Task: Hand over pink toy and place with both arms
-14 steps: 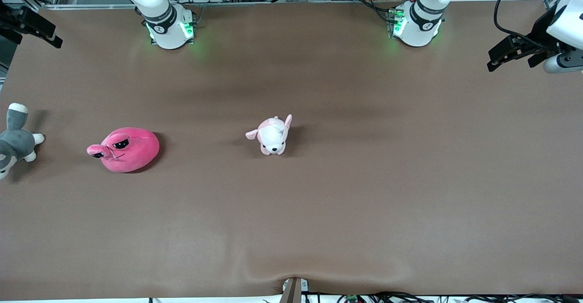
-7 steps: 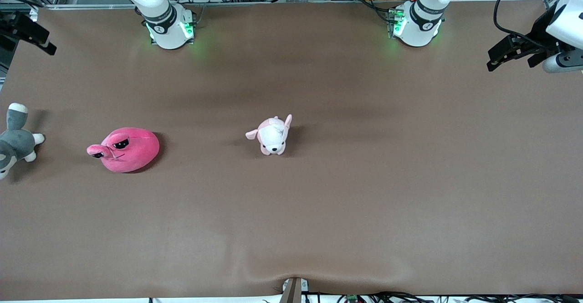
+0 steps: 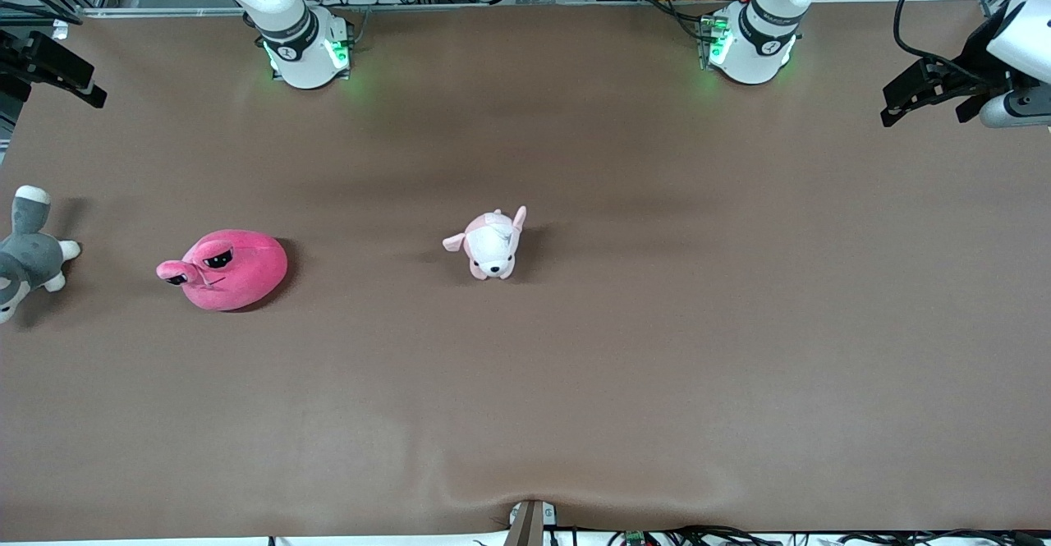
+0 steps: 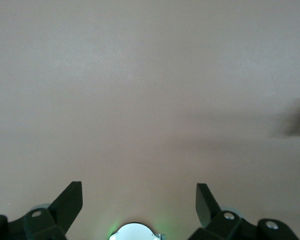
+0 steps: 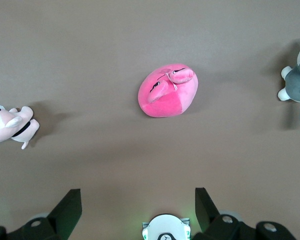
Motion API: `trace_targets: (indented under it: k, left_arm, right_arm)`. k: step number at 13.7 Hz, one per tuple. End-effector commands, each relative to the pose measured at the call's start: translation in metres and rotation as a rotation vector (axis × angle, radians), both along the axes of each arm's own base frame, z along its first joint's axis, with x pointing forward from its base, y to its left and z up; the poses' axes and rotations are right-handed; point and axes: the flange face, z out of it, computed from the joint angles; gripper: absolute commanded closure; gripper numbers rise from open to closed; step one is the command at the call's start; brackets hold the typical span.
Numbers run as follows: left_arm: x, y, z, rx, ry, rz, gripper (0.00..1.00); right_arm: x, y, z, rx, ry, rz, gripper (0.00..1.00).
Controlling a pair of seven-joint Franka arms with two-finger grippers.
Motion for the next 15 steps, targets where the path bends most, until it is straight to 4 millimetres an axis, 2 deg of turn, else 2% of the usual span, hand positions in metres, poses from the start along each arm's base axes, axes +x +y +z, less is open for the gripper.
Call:
trace_targets:
  k: [1,7,15]
  left_arm:
    - [0.005,0.003,0.005,0.011,-0.003,-0.012,0.00]
    - [0.002,0.002,0.008,0.012,0.006,-0.013,0.00]
    - [0.000,0.004,0.015,0.014,0.012,-0.007,0.00]
  right_arm:
    - [0.000,-0.002,0.005,-0.009,0.006,-0.002,0.00]
    - [-0.003,-0.008,0.003,-0.008,0.031,-0.015,0.00]
    - [-0.003,-0.006,0.002,-0.008,0.032,-0.012,0.00]
